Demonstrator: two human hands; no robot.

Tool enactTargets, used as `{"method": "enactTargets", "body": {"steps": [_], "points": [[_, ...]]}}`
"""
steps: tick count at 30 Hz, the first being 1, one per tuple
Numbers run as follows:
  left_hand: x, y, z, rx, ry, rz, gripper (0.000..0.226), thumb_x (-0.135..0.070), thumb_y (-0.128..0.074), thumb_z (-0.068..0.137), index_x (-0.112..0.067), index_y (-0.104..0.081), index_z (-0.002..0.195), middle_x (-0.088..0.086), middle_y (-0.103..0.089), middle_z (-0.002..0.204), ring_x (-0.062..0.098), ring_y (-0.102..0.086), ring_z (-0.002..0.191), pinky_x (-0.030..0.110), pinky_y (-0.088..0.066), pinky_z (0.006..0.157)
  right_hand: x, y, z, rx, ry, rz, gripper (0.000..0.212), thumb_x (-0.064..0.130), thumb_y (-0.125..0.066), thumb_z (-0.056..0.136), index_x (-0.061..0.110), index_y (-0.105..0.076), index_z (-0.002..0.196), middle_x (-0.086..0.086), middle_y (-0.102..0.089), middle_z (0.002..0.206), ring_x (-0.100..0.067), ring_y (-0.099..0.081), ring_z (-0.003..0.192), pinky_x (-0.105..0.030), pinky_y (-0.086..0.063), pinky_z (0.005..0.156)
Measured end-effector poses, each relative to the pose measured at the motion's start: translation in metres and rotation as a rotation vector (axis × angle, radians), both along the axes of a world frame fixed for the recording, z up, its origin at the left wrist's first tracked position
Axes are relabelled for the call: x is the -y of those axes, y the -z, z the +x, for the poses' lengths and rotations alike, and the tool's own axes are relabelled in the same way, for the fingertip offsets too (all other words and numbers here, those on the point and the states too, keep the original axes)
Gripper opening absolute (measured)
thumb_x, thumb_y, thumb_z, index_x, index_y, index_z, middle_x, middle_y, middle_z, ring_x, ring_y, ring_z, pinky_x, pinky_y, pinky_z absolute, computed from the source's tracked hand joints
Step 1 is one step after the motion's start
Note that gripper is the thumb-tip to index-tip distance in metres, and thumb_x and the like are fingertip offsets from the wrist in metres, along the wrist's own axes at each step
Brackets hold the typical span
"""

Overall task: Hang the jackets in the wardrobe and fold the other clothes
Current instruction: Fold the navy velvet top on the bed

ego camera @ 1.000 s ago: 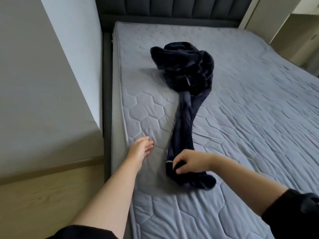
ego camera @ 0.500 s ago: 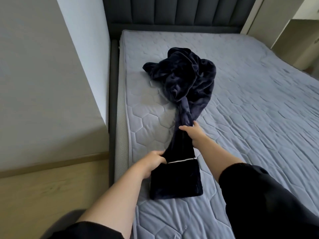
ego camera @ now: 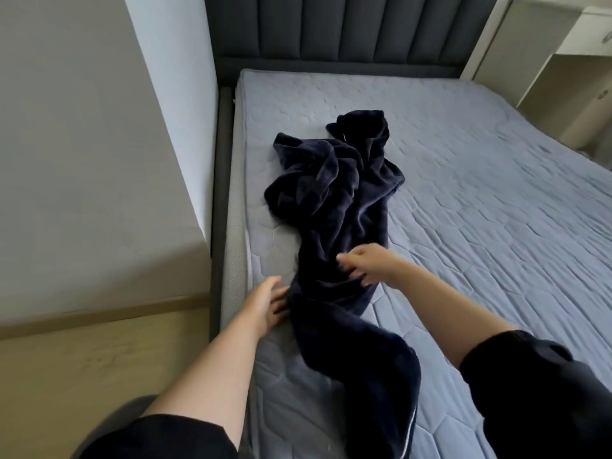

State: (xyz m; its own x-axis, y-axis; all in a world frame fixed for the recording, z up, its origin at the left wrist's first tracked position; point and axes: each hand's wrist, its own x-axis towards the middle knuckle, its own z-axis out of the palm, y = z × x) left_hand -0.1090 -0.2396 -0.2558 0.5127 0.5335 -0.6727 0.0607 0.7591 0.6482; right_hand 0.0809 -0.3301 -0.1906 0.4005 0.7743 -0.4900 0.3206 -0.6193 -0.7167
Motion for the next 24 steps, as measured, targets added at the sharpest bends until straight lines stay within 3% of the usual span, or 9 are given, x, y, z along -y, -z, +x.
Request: {"method": "enactTargets", "body": {"steps": [2,4,7,10,13,16,18,20,24], "points": [[0.004,0.004,0.003,-0.033,0.063,0.05,0.025,-0.026,-0.042,0.097,-0.02,-0.052,0.119,0.002,-0.061,0.107,0.016,-0.057,0.082,0.027,-0.044,0.069,-0.009,0.015,0.014,0.296,0.353,0.027,0.052,0.043,-0.067,0.082,0.01,-0.055,0.121,-0.009,-0.053,0.119,-0.024,-0.054,0.108,-0.034,-0.047,0.089],[0.003,0.011,0.006,-0.025,0.112,0.088,0.032,-0.022,-0.047,0.096,-0.016,-0.055,0.126,0.005,-0.063,0.118,0.02,-0.06,0.101,0.032,-0.048,0.088,-0.008,0.034,0.016,0.248,0.506,-0.041,0.088,0.042,-0.073,0.076,0.012,-0.025,0.144,-0.012,-0.033,0.144,-0.031,-0.038,0.13,-0.042,-0.037,0.106],[-0.002,0.013,0.006,-0.012,0.161,0.072,0.035,-0.025,-0.047,0.096,-0.017,-0.055,0.129,0.005,-0.063,0.12,0.022,-0.059,0.107,0.035,-0.046,0.092,-0.011,0.051,0.01,-0.126,0.608,0.132,0.08,0.009,-0.069,0.077,0.016,-0.024,0.142,-0.014,-0.045,0.134,-0.029,-0.051,0.111,-0.04,-0.049,0.084],[-0.009,0.013,0.007,-0.019,0.115,0.065,0.034,-0.028,-0.044,0.097,-0.013,-0.055,0.126,0.002,-0.065,0.105,0.018,-0.06,0.092,0.03,-0.047,0.078,-0.023,0.041,0.001,-0.084,0.372,0.119,0.039,-0.004,-0.05,0.078,0.01,-0.055,0.114,-0.014,-0.062,0.1,-0.024,-0.06,0.081,-0.031,-0.052,0.065],[-0.022,0.012,0.007,0.026,-0.036,0.004,0.043,-0.033,-0.046,0.096,-0.011,-0.048,0.133,0.006,-0.06,0.12,0.021,-0.058,0.099,0.033,-0.045,0.08,-0.022,0.016,-0.016,0.05,-0.113,-0.201,0.012,-0.003,-0.05,0.075,0.008,-0.057,0.078,-0.009,-0.059,0.074,-0.019,-0.058,0.06,-0.024,-0.048,0.051],[-0.032,0.01,0.006,0.082,-0.075,-0.036,0.045,-0.04,-0.053,0.093,-0.019,-0.048,0.133,0.007,-0.057,0.128,0.026,-0.059,0.106,0.036,-0.05,0.075,-0.009,0.008,-0.036,0.01,-0.586,-0.521,0.015,-0.004,-0.05,0.079,0.003,-0.06,0.089,-0.01,-0.061,0.075,-0.015,-0.06,0.058,-0.02,-0.049,0.05],[-0.032,0.012,0.006,0.062,-0.017,0.042,0.047,-0.034,-0.057,0.091,-0.022,-0.046,0.135,0.006,-0.057,0.129,0.026,-0.058,0.111,0.039,-0.051,0.084,-0.004,0.005,-0.037,-0.05,-0.657,-0.558,0.016,0.002,-0.055,0.086,0.006,-0.061,0.1,-0.009,-0.066,0.086,-0.014,-0.064,0.068,-0.026,-0.055,0.066],[-0.027,0.016,0.005,-0.003,0.077,0.22,0.046,-0.023,-0.063,0.089,-0.019,-0.047,0.132,0.004,-0.061,0.119,0.023,-0.061,0.104,0.036,-0.051,0.084,-0.008,0.002,-0.028,0.08,-0.574,-0.411,0.017,0.023,-0.064,0.087,0.01,-0.066,0.097,-0.008,-0.069,0.094,-0.015,-0.064,0.077,-0.033,-0.055,0.078],[-0.019,0.007,0.004,-0.067,0.152,0.401,0.037,-0.001,-0.056,0.085,-0.023,-0.061,0.114,0.0,-0.068,0.09,0.018,-0.064,0.084,0.028,-0.052,0.07,-0.026,0.007,-0.017,0.294,0.073,0.059,0.035,0.047,-0.063,0.083,0.013,-0.062,0.075,-0.001,-0.063,0.072,-0.02,-0.061,0.074,-0.027,-0.048,0.059]]}}
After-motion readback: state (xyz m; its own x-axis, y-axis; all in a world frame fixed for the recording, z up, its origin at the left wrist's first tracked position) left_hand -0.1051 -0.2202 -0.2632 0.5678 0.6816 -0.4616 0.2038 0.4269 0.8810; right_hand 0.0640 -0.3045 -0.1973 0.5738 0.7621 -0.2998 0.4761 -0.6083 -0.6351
